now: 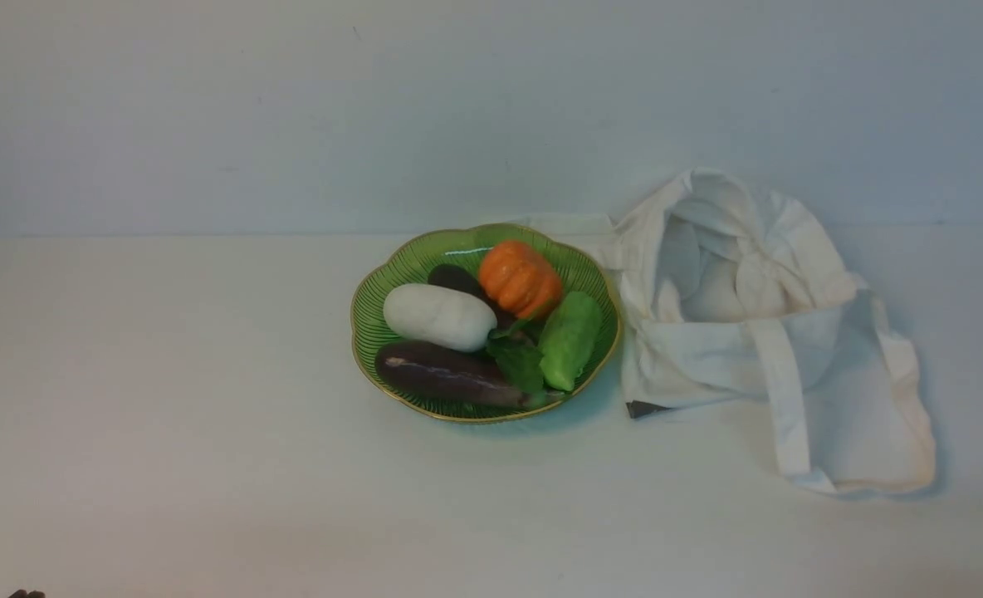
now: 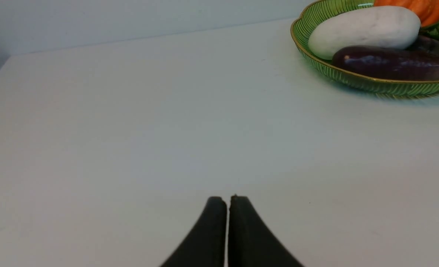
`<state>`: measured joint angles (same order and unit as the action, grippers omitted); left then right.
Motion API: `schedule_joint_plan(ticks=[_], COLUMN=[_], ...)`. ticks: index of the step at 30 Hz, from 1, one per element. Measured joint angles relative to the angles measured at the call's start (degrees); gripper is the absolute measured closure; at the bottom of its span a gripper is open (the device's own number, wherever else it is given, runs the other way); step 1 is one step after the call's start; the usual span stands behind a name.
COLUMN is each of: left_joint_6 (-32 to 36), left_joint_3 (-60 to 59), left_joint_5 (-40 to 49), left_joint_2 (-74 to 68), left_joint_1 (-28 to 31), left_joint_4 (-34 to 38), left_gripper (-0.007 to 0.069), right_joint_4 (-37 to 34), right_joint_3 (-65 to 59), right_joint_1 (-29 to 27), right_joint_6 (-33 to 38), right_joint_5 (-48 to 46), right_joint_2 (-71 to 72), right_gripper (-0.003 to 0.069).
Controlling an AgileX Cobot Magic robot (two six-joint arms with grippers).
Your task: Take vegetables from cloth bag on white table place on plate.
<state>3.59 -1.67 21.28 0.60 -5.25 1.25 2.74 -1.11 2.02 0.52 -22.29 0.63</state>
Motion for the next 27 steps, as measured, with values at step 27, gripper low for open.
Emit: schedule_joint_plan(ticks=[27], left_joint_6=[0.0], left_joint_3=[0.0], left_joint_5=[0.0], left_joint_2=[0.0], left_joint_1=[0.0], left_joint_4=[0.0], left_gripper=[0.0629], right_joint_4=[0.04], right_joint_3=[0.0], right_joint_1=[0.0], right_joint_6=[-0.9], right_joint_5=[0.0], right_joint_2=[0.0], right_gripper=[0.0673])
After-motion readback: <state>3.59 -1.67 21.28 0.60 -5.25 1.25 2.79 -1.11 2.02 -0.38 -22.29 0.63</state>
